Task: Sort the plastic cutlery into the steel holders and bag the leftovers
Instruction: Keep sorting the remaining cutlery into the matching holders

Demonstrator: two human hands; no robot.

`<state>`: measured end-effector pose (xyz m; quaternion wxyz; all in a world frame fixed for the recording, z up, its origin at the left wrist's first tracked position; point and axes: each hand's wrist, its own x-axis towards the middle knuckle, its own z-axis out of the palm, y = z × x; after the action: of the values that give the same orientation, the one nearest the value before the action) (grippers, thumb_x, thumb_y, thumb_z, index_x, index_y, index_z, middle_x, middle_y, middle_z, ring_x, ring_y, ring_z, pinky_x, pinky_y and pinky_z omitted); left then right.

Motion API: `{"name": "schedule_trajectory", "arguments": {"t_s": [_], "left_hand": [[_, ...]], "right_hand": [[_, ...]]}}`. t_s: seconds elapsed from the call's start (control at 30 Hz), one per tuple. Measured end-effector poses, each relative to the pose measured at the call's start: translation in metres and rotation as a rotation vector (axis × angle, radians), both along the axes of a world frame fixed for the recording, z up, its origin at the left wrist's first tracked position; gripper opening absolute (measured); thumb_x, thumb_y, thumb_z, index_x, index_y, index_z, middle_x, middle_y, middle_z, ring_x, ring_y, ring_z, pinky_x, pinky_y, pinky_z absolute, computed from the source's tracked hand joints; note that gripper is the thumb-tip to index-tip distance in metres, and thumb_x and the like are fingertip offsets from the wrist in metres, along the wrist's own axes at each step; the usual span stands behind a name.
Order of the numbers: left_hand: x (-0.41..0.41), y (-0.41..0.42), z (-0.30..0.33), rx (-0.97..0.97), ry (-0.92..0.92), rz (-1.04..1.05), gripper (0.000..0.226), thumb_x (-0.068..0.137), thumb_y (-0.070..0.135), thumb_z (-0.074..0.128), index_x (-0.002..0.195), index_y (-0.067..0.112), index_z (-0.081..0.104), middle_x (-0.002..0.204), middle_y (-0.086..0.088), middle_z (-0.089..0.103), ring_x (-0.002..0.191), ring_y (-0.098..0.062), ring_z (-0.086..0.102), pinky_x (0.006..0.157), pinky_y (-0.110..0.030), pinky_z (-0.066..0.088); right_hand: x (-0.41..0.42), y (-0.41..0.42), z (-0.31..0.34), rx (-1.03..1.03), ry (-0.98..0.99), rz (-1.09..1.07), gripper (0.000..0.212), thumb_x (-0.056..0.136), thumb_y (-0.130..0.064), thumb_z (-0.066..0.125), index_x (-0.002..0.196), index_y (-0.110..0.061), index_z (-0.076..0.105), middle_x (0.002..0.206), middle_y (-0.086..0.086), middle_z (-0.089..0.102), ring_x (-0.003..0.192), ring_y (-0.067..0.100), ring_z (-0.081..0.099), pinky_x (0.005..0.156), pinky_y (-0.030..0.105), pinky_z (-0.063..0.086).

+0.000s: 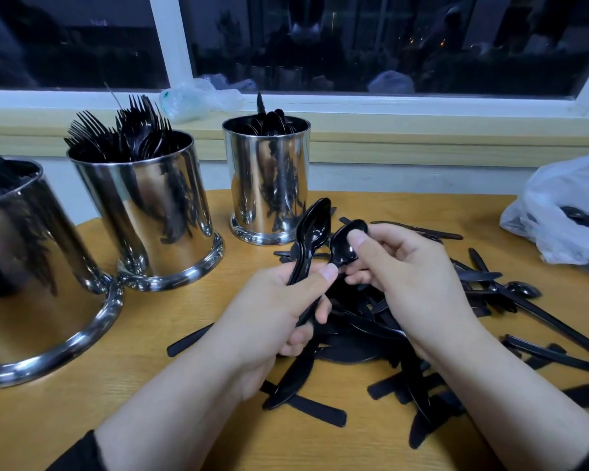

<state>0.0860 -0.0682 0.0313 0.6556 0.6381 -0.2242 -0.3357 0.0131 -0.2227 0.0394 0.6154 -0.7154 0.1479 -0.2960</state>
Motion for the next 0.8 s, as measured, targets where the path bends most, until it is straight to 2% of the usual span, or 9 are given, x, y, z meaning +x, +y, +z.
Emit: {"name": "schedule_trajectory", "arguments": {"t_s": [0.07, 0.13, 0.33, 0.6, 0.7, 0.8], "left_hand": [[-0.0005, 0.0007, 0.0013, 0.007, 0.034, -0.034, 0.027, 0.097, 0.046, 0.063, 0.109, 0.023, 0.072, 0.071, 0.000, 0.052, 0.047, -0.009, 0.029, 0.042, -0.021, 0.020], [-0.0012, 0.0006, 0.0030, -0.004, 0.076, -0.047, 0.035, 0.097, 0.051, 0.060, 0.110, 0.019, 0.069, 0.071, 0.000, 0.051, 0.047, -0.009, 0.028, 0.040, -0.020, 0.018], [-0.0014, 0.0002, 0.0036, -0.071, 0.234, -0.047, 0.053, 0.100, 0.062, 0.047, 0.118, 0.016, 0.067, 0.067, -0.002, 0.049, 0.043, -0.008, 0.024, 0.036, -0.017, 0.016], [-0.0025, 0.0016, 0.0007, -0.027, 0.108, -0.113, 0.043, 0.102, 0.058, 0.047, 0.108, 0.028, 0.077, 0.068, -0.001, 0.047, 0.044, -0.009, 0.026, 0.037, -0.020, 0.021], [-0.0014, 0.0004, 0.0003, -0.025, 0.095, -0.105, 0.041, 0.101, 0.057, 0.049, 0.107, 0.029, 0.078, 0.068, -0.001, 0.050, 0.044, -0.009, 0.028, 0.037, -0.021, 0.022], [-0.0010, 0.0005, 0.0010, 0.018, 0.034, -0.100, 0.044, 0.102, 0.057, 0.047, 0.115, 0.024, 0.074, 0.068, -0.002, 0.050, 0.045, -0.011, 0.028, 0.040, -0.022, 0.022]], "right_hand": [[0.0007, 0.0001, -0.0009, -0.045, 0.034, 0.012, 0.018, 0.098, -0.019, 0.065, 0.082, -0.013, 0.074, 0.066, 0.001, 0.069, 0.065, 0.013, 0.066, 0.069, 0.027, 0.056], [0.0005, 0.0003, -0.0007, -0.034, 0.028, 0.018, 0.022, 0.099, -0.015, 0.064, 0.079, -0.013, 0.072, 0.063, -0.004, 0.066, 0.063, 0.011, 0.063, 0.066, 0.023, 0.054], [-0.0021, 0.0048, 0.0056, -0.044, -0.055, 0.028, 0.016, 0.098, -0.010, 0.063, 0.088, -0.013, 0.076, 0.065, -0.006, 0.068, 0.062, 0.003, 0.063, 0.065, 0.019, 0.053], [-0.0015, 0.0024, 0.0017, -0.131, -0.019, 0.037, 0.026, 0.097, -0.019, 0.065, 0.073, -0.023, 0.074, 0.063, -0.003, 0.060, 0.063, 0.007, 0.056, 0.063, 0.016, 0.048], [-0.0006, 0.0014, 0.0003, -0.120, -0.002, 0.055, 0.025, 0.098, -0.021, 0.064, 0.074, -0.019, 0.072, 0.065, -0.001, 0.061, 0.065, 0.015, 0.060, 0.066, 0.023, 0.050], [-0.0006, 0.0017, -0.0015, -0.026, -0.005, 0.108, 0.019, 0.099, -0.020, 0.064, 0.084, -0.025, 0.074, 0.074, -0.002, 0.068, 0.070, 0.017, 0.065, 0.078, 0.039, 0.056]]}}
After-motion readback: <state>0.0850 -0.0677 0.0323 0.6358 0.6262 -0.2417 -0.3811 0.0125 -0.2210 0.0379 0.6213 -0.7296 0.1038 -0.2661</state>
